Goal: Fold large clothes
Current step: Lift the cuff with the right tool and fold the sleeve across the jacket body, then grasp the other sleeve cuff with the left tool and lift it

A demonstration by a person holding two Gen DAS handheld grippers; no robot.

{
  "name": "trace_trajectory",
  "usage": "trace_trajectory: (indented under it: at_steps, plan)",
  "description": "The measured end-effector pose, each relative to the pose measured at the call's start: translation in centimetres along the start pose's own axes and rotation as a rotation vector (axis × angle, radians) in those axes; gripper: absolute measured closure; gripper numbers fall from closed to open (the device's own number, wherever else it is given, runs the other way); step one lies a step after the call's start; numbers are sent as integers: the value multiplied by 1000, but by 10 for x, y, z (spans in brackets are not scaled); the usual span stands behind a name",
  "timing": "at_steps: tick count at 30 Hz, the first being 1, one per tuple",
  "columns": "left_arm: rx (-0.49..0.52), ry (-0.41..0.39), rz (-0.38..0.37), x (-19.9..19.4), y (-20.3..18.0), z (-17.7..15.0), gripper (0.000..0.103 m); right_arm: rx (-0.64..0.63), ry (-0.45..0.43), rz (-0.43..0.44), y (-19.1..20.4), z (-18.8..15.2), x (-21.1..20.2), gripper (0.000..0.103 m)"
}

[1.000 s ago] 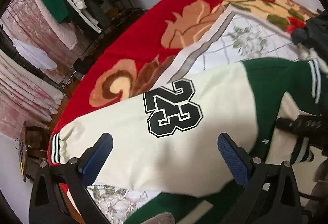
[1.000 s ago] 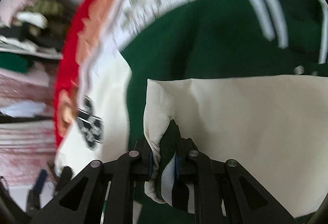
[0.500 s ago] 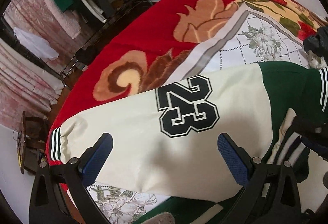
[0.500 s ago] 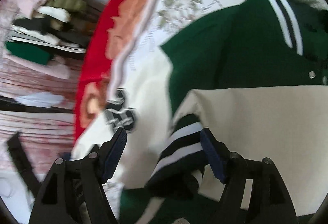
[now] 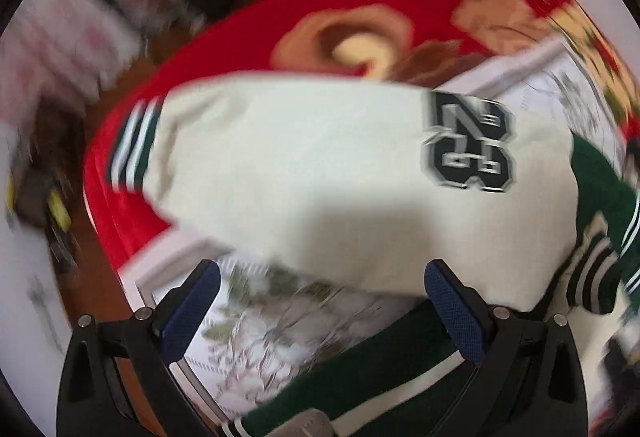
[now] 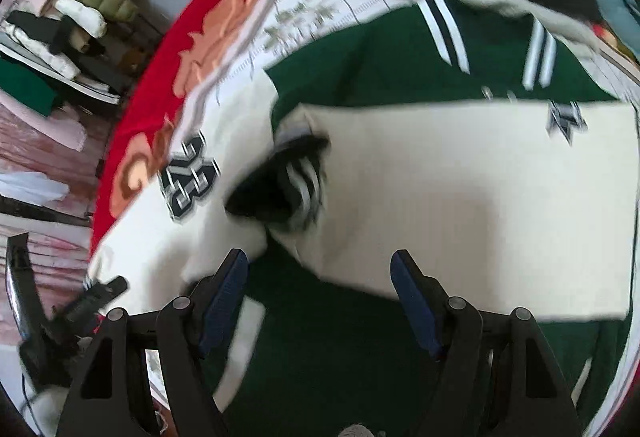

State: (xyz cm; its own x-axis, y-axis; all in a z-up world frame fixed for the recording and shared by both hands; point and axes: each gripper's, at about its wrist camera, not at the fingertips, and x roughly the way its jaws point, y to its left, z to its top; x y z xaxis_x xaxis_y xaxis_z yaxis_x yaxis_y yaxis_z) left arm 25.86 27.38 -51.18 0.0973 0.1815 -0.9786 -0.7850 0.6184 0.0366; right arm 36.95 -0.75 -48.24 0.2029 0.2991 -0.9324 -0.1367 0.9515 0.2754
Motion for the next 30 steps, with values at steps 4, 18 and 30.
trace_trajectory:
  at_steps: [4, 18, 30]
  plan:
    - [-223, 23, -44, 27, 71, 2, 0, -14, -5, -51, 5, -23, 3, 27]
    - [-557, -53, -219, 94, 146, 55, 27, -146, -43, -173, 56, -12, 30, 27]
    - [-38, -353, -6, -19, 47, 70, 88, -112, -18, -363, 41, 5, 17, 27]
